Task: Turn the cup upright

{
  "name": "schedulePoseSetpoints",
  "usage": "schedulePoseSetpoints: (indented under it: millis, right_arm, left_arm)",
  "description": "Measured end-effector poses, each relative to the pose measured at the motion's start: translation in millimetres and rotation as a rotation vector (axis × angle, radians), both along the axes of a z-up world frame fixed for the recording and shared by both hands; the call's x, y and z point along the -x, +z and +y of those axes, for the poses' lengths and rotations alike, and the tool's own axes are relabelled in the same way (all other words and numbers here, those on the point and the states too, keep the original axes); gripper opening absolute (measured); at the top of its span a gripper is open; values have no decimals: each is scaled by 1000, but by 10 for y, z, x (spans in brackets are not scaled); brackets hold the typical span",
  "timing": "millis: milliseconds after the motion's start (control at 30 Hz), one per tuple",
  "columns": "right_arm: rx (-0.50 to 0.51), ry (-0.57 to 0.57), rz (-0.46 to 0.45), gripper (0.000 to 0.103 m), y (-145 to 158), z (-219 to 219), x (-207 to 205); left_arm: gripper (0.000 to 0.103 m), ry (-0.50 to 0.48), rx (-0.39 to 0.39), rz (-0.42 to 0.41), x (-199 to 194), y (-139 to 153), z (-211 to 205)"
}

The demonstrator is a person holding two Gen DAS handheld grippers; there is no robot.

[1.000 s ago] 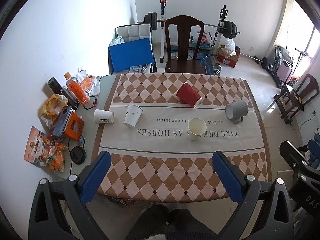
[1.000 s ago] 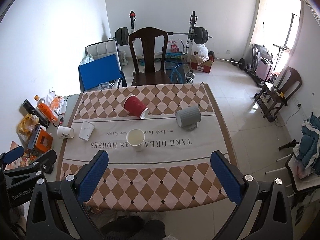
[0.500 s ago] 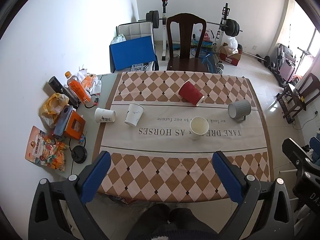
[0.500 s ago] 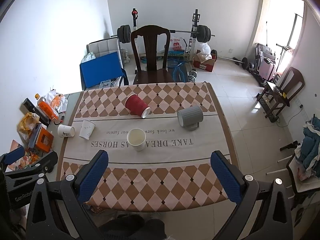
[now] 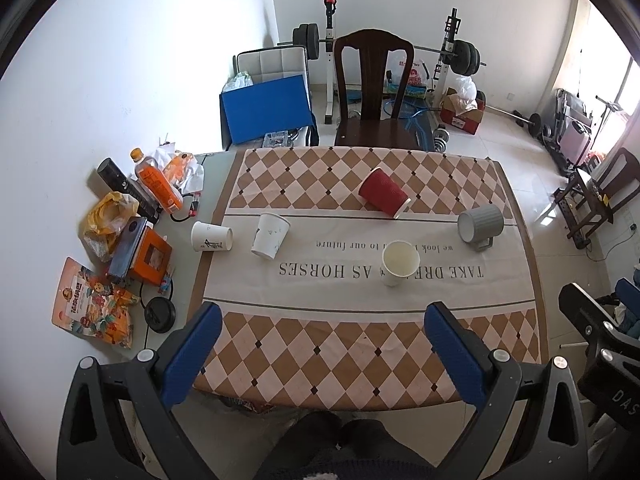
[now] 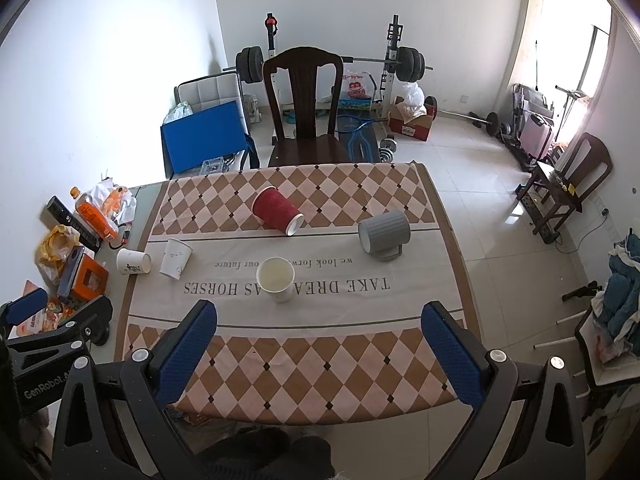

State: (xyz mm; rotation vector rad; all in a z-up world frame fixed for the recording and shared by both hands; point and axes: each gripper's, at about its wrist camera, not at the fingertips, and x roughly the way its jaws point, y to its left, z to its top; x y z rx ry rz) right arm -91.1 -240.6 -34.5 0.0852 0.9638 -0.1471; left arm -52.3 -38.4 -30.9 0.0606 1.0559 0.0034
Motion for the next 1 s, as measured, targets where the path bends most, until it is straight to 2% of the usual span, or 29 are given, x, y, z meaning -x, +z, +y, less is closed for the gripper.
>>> schedulePoseSetpoints:
  millis: [1000]
  right_arm:
    - [-1, 2, 6, 103, 26, 17, -63]
  left_arm:
    - [103, -8, 4, -4, -42, 32, -3]
